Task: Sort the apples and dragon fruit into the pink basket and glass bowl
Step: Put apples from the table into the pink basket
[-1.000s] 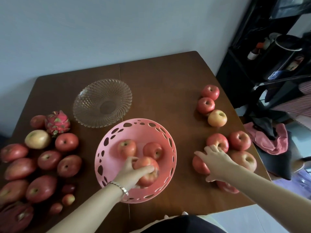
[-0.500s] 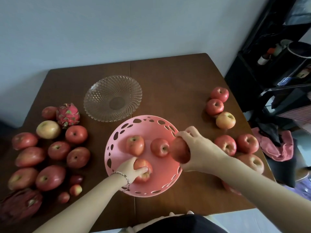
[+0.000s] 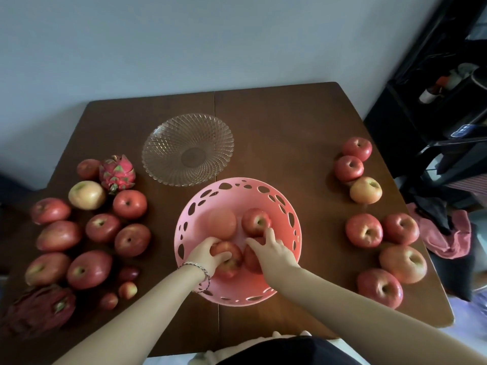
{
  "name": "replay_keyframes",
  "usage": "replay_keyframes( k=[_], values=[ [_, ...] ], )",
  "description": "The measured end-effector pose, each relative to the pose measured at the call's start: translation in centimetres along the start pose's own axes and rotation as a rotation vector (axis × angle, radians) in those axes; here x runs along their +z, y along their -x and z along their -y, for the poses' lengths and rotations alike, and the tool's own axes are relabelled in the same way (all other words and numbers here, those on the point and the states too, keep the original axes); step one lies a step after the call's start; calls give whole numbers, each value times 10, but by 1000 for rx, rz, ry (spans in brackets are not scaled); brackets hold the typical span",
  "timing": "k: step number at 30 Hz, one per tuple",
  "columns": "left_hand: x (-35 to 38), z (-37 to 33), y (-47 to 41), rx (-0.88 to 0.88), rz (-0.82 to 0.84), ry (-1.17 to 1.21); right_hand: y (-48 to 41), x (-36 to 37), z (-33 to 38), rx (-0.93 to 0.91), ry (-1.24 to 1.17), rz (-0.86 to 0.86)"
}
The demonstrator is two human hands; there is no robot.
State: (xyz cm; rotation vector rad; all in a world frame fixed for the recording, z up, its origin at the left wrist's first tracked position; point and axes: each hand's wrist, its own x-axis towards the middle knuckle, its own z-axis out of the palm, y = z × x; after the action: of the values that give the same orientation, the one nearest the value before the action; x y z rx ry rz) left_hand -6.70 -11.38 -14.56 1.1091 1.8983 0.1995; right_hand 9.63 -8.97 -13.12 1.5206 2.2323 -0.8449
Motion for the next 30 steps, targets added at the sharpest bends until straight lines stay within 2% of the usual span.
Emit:
replay_keyframes(
  k=[3,6,9,16,19,23,25,28,30],
  values=[
    [1,-1,1,-39,-7,25,-1,4,-4,44,-195,79],
    [0,-3,-1,-88,-2,155,-9,5,-6,127,-405,20],
    [-2,-3,-6,-81,-34,256,-19,4,-8,187,-482,55],
    [-5,-2,-13,5,-18,195,-25,-5,-18,106,-473,71],
    [-7,0,-13,34,-14,216,-23,0,-14,141,-454,37],
    [-2,-8,-9,40,-122,50,-23,10,0,201,-366,-21],
    [3,-11,-6,37,-124,40,-22,9,1,216,-343,-12],
    [4,-16,-2,16,-90,59,-12,-4,-1,141,-233,-11],
    [2,-17,-2,13,-98,16,0,-23,-7,38,-173,-83]
  ],
)
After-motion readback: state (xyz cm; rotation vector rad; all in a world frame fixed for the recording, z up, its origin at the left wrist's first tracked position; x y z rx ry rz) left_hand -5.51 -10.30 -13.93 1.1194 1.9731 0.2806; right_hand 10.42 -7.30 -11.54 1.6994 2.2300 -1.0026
